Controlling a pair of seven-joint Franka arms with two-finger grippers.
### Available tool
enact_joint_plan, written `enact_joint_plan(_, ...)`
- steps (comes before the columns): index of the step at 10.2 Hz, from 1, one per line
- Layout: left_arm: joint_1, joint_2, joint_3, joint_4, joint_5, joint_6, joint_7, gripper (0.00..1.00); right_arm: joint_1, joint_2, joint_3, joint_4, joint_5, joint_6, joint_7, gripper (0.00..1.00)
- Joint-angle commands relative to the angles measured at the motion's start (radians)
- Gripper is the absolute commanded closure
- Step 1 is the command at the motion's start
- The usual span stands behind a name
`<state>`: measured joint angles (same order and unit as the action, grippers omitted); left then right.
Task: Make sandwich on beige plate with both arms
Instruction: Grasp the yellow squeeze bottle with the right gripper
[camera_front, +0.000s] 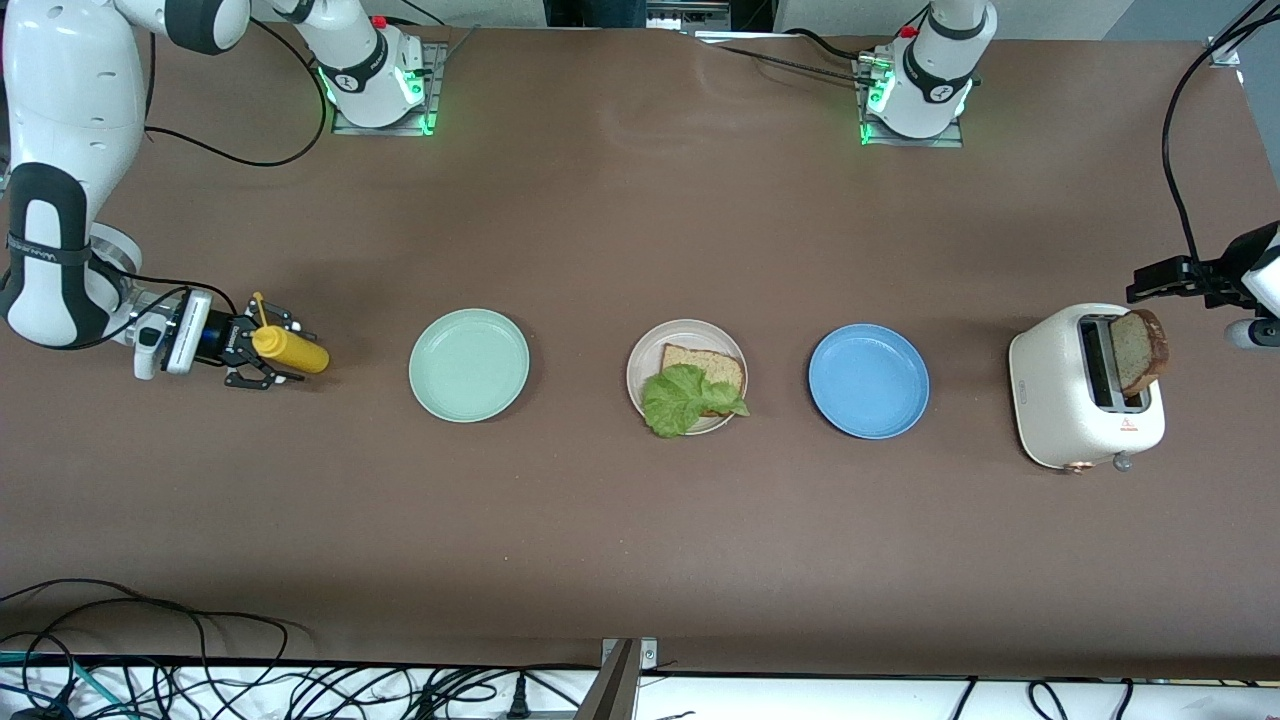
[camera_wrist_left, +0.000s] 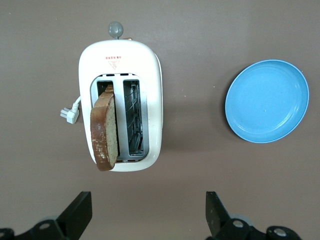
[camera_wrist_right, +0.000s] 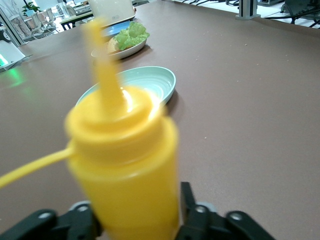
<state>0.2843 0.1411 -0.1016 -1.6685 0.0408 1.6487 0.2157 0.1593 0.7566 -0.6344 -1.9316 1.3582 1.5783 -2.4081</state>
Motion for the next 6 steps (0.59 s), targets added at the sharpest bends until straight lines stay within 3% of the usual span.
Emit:
enact_joint_plan(1,0.004,-0.008,-0.004,0.013,0.034,-0.021,0.011,0.00,0.003,0.020,0.007,0.046,0.033,-0.009,-0.013,1.00)
enact_joint_plan(6,0.004,-0.009,-0.007,0.012,0.036,-0.023,0.010,0.00,0.161,-0.009,-0.010,0.265,-0.069,0.115,0.243,1.00)
